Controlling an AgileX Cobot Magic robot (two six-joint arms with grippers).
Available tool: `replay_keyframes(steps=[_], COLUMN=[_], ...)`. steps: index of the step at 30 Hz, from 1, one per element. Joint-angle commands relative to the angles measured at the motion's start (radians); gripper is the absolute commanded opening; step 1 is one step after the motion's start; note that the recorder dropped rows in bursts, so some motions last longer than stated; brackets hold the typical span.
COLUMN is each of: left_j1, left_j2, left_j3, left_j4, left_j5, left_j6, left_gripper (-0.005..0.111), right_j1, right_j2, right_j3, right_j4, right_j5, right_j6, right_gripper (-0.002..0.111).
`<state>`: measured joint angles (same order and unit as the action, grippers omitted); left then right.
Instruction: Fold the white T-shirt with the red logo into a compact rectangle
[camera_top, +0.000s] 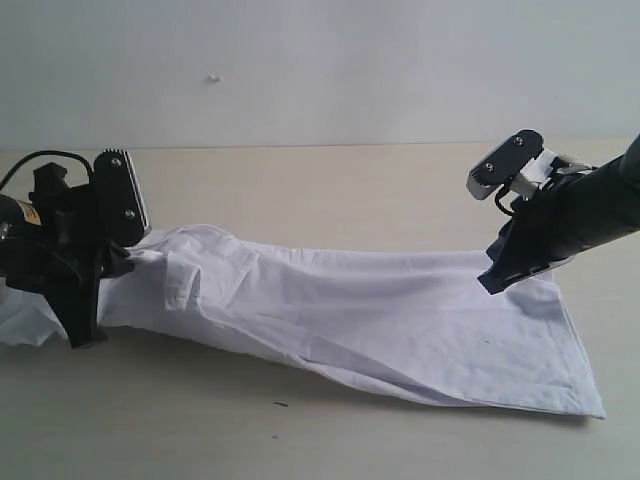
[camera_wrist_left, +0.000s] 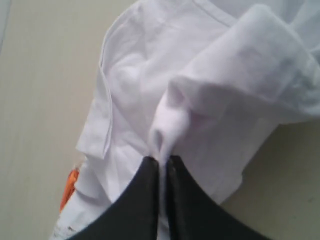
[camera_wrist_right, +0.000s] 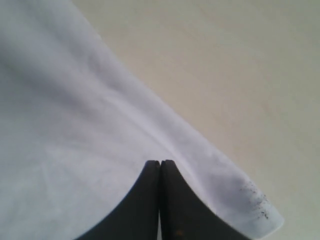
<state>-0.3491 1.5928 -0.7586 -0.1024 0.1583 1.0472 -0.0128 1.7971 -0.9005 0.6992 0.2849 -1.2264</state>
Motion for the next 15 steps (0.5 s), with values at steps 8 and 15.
replay_keyframes(steps=[8, 15], left_j1=[0.023, 0.028], left_j2=[0.034, 0.036], left_j3=[-0.011, -0.011], left_j4=[0.003, 0.003], left_j5=[-0.048, -0.158], left_j6=[-0.004, -0.004], left_gripper=[0.057, 0.055], right_j1=[0.002, 0.002], right_j2=[-0.009, -0.009], right_j3=[-0.006, -0.006], right_j4=[0.003, 0.003], right_j5=[0.006, 0.020], right_j6=[-0.010, -0.010], right_gripper=[0.000, 0.000])
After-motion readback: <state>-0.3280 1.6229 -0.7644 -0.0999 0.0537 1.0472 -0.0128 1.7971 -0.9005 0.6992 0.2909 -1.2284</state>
